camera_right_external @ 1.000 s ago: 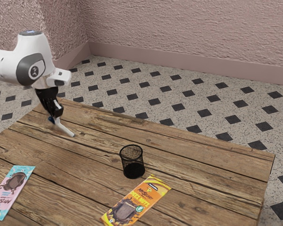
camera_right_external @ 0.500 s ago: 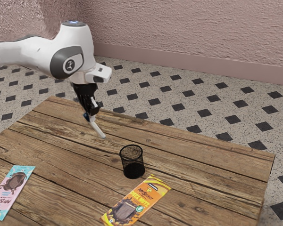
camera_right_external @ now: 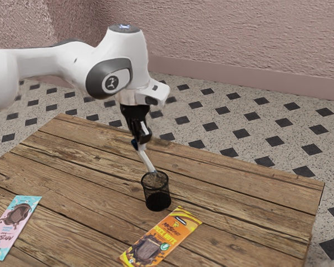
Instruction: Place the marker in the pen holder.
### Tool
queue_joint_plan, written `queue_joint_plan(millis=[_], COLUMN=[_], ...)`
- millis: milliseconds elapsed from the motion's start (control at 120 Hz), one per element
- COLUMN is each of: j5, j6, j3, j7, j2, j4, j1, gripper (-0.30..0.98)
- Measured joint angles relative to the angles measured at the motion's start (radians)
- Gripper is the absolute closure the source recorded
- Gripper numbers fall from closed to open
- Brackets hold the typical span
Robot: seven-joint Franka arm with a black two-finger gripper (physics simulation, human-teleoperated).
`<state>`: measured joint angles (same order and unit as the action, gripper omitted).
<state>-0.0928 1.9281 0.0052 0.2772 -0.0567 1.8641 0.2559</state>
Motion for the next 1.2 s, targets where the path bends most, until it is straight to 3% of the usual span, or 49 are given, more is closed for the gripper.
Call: queue_joint_plan(millis=[475, 792, 1075, 1200], j5=[0.000, -0.001, 0.003, 0.006], j6=[-0.138, -0.160, -0.150, -0.146], j3=[0.000, -0.001, 0.000, 0.001], j7=[-0.047, -0.064, -0.070, -0.068], j2=[-0.004, -0.131, -0.202, -0.209], j4=[-0.017, -0.165, -0.207, -0.208], j1=[0.037, 0.020, 0.017, 0.017], gripper=[0.69, 0.69, 0.69, 0.42])
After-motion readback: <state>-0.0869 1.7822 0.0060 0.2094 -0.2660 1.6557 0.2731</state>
